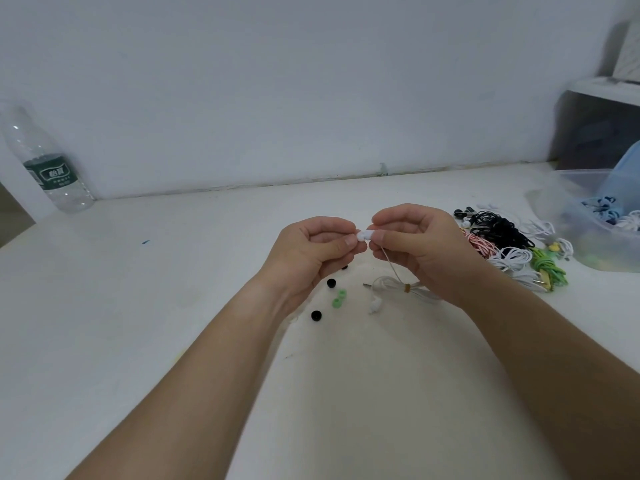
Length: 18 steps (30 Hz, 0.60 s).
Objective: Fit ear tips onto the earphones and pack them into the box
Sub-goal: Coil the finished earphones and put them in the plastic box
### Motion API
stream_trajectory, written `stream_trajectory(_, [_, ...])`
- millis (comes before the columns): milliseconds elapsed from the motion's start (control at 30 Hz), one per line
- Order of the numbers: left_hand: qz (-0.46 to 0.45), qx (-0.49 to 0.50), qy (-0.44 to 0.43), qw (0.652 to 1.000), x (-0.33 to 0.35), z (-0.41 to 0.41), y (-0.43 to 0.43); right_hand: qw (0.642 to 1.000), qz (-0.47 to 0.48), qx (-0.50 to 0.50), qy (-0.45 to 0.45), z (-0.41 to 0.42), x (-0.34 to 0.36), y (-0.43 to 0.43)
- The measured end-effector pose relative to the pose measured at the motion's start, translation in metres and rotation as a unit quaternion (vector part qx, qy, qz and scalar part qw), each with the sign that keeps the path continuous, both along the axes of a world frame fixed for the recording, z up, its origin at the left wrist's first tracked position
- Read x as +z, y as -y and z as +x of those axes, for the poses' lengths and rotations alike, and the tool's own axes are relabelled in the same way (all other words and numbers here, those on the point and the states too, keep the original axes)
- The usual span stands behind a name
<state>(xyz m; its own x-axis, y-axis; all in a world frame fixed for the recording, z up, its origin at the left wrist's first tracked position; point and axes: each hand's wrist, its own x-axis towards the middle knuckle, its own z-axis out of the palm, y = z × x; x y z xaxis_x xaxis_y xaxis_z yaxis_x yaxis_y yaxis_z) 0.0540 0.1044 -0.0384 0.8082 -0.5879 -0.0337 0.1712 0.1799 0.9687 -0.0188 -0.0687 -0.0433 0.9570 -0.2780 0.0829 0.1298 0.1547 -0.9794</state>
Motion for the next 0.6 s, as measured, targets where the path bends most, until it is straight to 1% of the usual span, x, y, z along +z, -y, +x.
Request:
stream_trajectory(267, [0.004,-0.043,-0.006,0.999,0.0022,-0.0032,-0.0010,0.999,0.000,0.048,-0.003,-0.0056,0.0064,0.0050])
stream_trajectory(600, [0.017,-0.043,0.003,0.999,0.0007,-0.0047,-0.0019,0.998,-0.033,0.059,0.012,-0.0078,0.0058,0.0059])
